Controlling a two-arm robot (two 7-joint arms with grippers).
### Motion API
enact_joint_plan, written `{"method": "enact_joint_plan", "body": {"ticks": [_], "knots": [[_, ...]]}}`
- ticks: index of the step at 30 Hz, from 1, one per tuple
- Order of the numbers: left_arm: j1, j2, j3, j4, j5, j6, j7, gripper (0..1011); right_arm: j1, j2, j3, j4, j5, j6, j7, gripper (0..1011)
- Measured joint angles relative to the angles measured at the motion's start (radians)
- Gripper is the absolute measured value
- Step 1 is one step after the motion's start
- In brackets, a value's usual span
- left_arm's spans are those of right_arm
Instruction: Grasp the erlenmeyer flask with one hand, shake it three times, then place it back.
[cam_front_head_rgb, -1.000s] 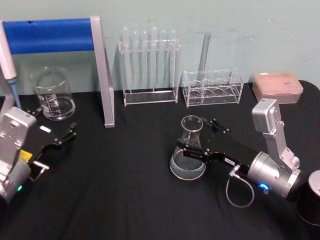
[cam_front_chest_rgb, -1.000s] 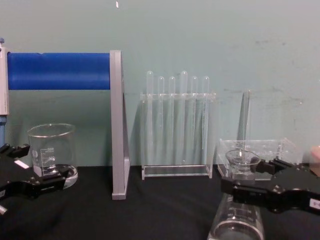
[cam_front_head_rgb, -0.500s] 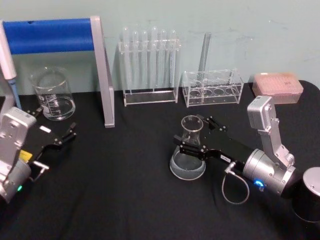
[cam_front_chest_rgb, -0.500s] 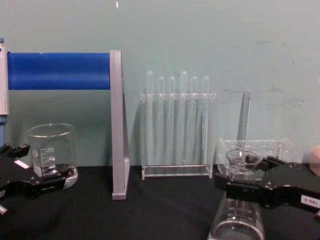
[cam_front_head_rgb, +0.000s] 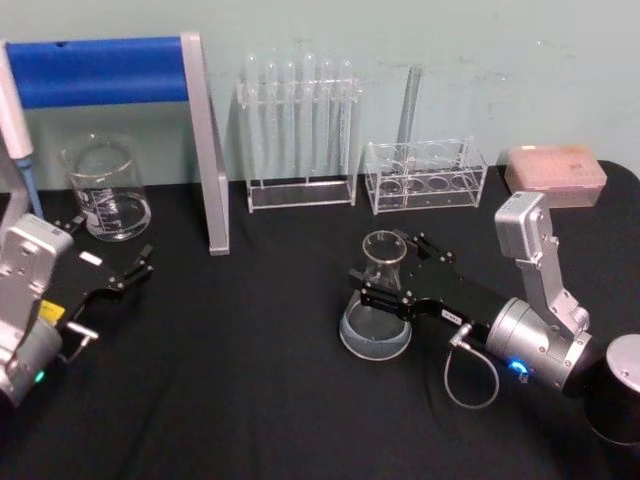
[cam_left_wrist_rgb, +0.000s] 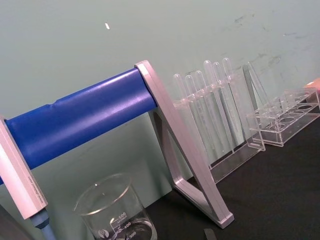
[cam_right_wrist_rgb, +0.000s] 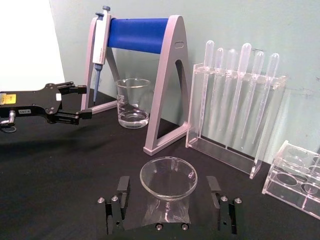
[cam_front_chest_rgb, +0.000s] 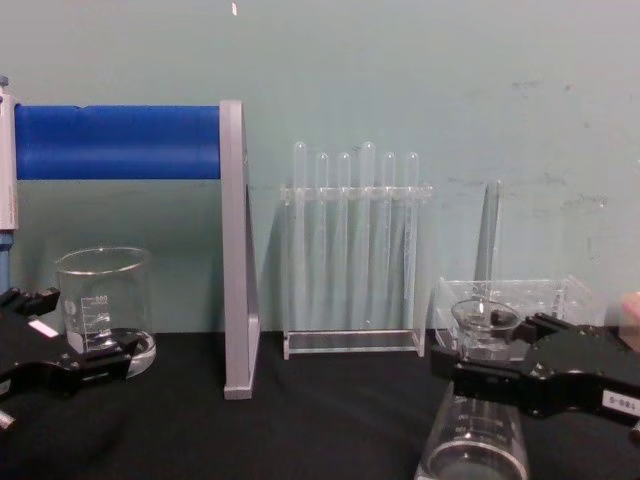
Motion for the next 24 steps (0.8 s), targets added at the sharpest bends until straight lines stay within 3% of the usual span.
{"method": "enact_joint_plan", "body": {"ticks": [8,18,24], "knots": [[0.000,0.000,0.000,0.000,0.000,0.000,0.000,1001,0.000,0.001,0.000,-0.001,0.001,0.000,0.000,812],[0.000,0.000,0.000,0.000,0.000,0.000,0.000,1001,0.000,0.001,0.000,-0.001,0.001,0.000,0.000,479],[0.000,0.000,0.000,0.000,0.000,0.000,0.000,1001,0.000,0.001,0.000,-0.001,0.002,0.000,0.000,456]]}}
